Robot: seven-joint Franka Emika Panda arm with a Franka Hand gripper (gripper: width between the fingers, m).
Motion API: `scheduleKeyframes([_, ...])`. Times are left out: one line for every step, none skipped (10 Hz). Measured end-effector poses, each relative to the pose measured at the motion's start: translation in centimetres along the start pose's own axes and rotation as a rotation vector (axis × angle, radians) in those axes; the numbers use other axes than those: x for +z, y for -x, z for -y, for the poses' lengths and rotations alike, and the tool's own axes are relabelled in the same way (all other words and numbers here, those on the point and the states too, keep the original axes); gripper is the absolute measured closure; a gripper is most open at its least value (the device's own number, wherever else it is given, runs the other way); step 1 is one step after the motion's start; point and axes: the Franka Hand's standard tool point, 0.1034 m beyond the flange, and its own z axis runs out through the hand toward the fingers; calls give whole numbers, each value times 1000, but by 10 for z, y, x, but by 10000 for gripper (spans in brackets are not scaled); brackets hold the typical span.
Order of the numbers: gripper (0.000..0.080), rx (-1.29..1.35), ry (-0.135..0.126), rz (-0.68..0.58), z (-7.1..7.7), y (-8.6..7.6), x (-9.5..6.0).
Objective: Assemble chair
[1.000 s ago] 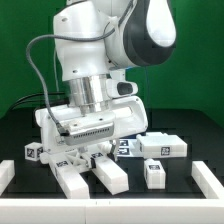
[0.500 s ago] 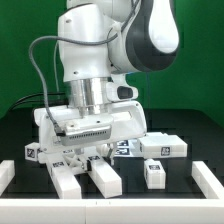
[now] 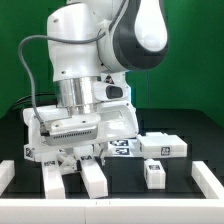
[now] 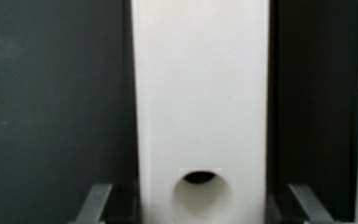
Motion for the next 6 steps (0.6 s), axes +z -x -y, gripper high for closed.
scheduleKeyframes([514,-16,-1,0,-1,0,0])
scheduleKeyframes([514,-17,-1,0,-1,0,0])
scheduleKeyframes([514,-19,-1,0,-1,0,0])
scheduleKeyframes([514,3,-2,1,0,0,0])
scheduleKeyframes([514,53,-16,10,4,-1,0])
scheduleKeyframes([514,59,-25,9,3,-1,0])
